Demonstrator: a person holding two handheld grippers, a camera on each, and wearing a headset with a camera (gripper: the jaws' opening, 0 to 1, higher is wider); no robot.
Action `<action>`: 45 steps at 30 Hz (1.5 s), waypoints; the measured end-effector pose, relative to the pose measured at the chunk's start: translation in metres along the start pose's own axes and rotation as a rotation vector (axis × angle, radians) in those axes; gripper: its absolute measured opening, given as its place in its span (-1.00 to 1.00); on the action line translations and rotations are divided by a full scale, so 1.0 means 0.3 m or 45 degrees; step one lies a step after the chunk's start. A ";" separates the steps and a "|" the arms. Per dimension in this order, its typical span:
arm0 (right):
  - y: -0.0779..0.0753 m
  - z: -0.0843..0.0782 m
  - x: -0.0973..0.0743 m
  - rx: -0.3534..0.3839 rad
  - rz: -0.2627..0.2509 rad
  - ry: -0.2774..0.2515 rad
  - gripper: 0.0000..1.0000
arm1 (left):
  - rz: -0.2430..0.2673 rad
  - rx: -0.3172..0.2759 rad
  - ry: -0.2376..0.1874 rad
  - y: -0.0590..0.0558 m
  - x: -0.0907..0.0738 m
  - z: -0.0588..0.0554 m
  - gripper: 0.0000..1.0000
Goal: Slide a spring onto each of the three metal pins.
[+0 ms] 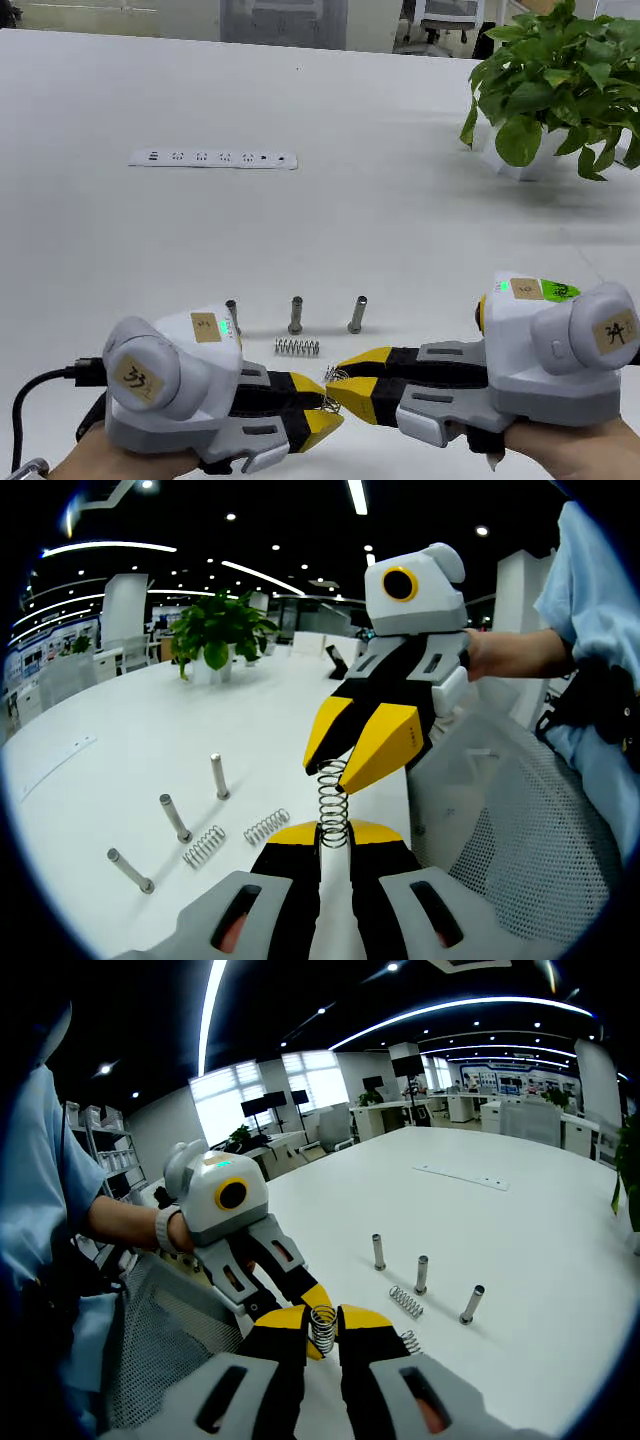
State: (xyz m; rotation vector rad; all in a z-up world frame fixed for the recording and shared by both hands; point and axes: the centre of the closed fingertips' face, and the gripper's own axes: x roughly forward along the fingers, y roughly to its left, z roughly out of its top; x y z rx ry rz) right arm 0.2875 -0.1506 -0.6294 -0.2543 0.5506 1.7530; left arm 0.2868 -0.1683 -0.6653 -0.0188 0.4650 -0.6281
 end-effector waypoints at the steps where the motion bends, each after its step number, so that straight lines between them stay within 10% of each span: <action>1: -0.003 0.006 -0.004 -0.020 0.000 0.002 -0.68 | 0.000 0.001 -0.001 -0.001 -0.001 -0.001 -0.82; 6: -0.029 0.038 -0.033 -0.219 0.015 0.114 -0.49 | -0.016 0.043 0.031 -0.010 -0.001 -0.015 -0.82; 14: 0.057 -0.012 -0.021 -0.657 0.229 0.494 -0.50 | -0.053 0.125 0.108 -0.019 0.010 -0.040 -0.82; 25: 0.042 -0.100 0.023 -0.730 0.355 0.724 -0.60 | -0.081 0.190 0.138 -0.029 0.020 -0.026 -0.82; 45: 0.039 -0.138 0.020 -0.748 0.416 0.808 -0.72 | -0.101 0.231 0.153 -0.034 0.026 -0.024 -0.82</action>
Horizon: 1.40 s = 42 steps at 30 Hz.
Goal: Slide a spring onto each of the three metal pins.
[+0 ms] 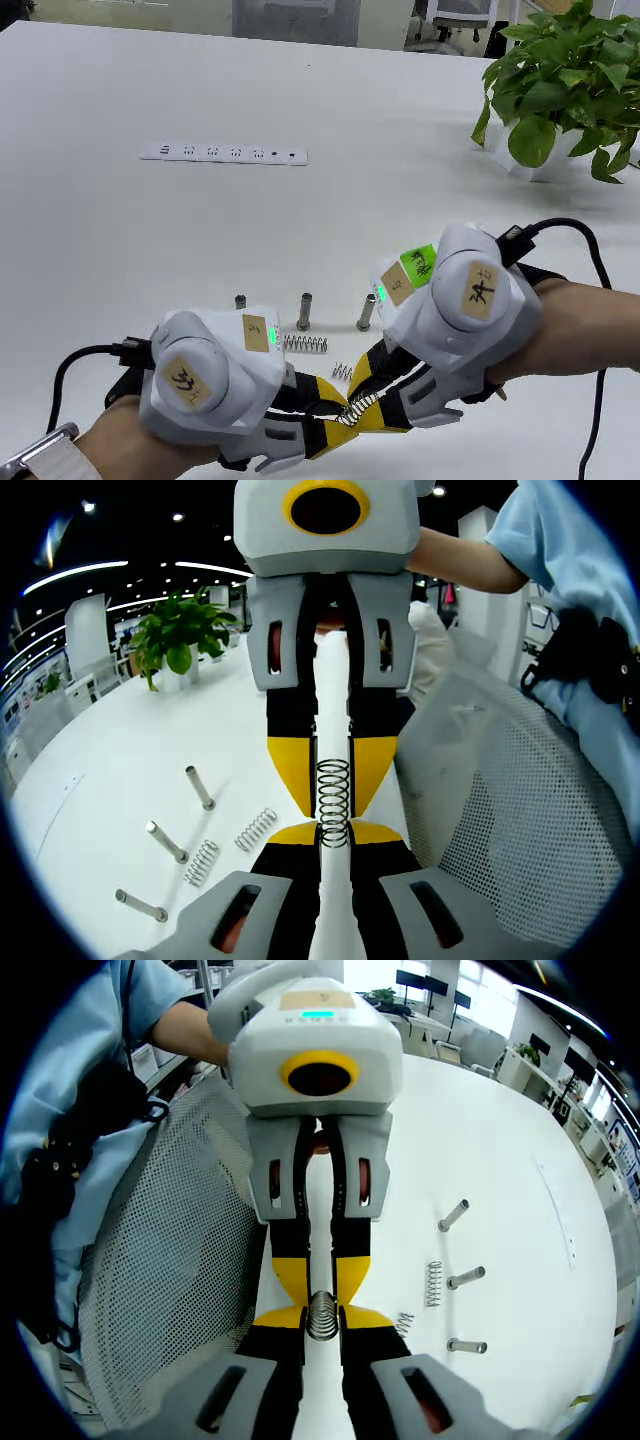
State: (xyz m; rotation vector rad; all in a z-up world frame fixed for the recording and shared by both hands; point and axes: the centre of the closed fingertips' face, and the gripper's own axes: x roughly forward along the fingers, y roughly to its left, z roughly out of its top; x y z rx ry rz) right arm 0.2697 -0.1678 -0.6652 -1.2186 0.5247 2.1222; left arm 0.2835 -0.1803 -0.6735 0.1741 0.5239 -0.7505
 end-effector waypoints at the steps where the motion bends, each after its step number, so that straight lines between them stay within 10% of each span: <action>1: 0.001 0.001 0.001 0.001 0.003 0.000 -0.73 | -0.002 -0.002 -0.001 -0.001 0.000 0.001 -0.82; 29: 0.012 -0.006 0.024 -0.057 0.055 0.090 -0.75 | -0.033 0.036 0.062 -0.010 0.012 -0.014 -0.81; 42: -0.025 0.006 0.005 -0.012 0.016 0.055 -0.75 | 0.115 -0.114 -0.046 0.043 -0.028 -0.012 -0.70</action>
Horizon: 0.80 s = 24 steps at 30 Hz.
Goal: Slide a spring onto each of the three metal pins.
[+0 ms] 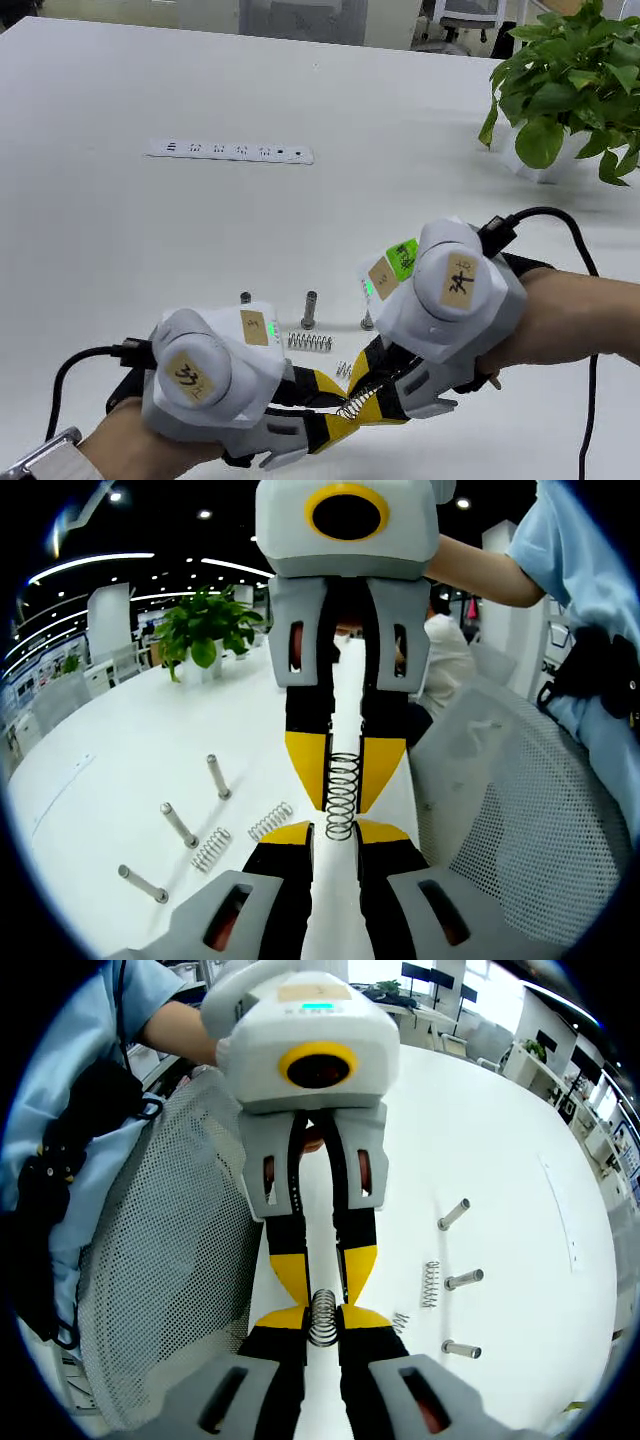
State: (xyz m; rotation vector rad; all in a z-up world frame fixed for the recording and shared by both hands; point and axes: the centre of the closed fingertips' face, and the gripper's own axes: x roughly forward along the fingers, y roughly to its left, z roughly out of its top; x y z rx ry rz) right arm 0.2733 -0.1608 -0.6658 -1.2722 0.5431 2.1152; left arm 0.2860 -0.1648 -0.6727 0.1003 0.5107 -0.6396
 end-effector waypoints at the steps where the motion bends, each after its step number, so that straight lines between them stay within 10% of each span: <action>1: -0.002 -0.002 -0.001 -0.002 -0.004 0.004 -0.75 | 0.021 -0.002 0.003 0.009 -0.005 -0.006 -0.66; 24: -0.008 -0.043 -0.002 -0.044 0.017 0.078 -0.75 | 0.409 -0.221 -0.057 0.151 -0.184 -0.100 0.33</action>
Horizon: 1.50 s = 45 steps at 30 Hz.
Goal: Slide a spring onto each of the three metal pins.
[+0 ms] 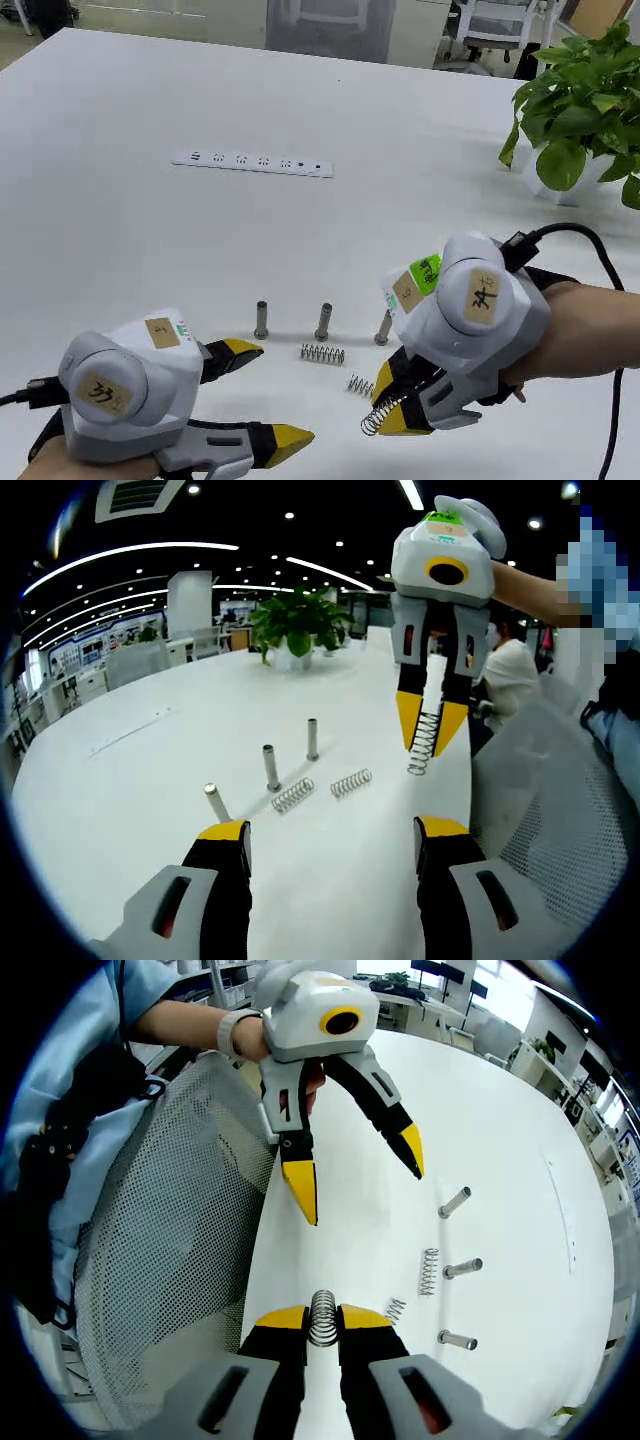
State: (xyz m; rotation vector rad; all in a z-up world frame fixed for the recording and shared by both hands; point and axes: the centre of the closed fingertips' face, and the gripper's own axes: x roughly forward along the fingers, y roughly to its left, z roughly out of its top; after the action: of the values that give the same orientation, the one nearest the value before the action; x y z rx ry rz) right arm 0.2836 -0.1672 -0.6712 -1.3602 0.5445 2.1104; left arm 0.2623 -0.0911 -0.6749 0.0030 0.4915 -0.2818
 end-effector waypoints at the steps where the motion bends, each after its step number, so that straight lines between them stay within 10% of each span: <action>1: -0.004 0.000 0.002 -0.002 0.001 0.003 -0.75 | 0.020 -0.012 -0.007 0.010 -0.006 0.000 0.38; 12: -0.046 0.012 0.009 -0.053 0.024 0.045 -0.75 | 0.173 -0.096 -0.029 0.079 -0.049 -0.024 0.96; 45: -0.341 0.180 -0.024 -0.326 -0.027 0.237 -0.75 | 0.279 -0.163 -0.019 0.146 -0.088 -0.087 0.86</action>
State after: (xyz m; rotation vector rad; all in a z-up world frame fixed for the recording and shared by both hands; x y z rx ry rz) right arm 0.3154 -0.0585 -0.6465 -1.7095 0.3385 2.1034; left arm 0.2395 -0.0401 -0.6884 -0.0691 0.4889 -0.0354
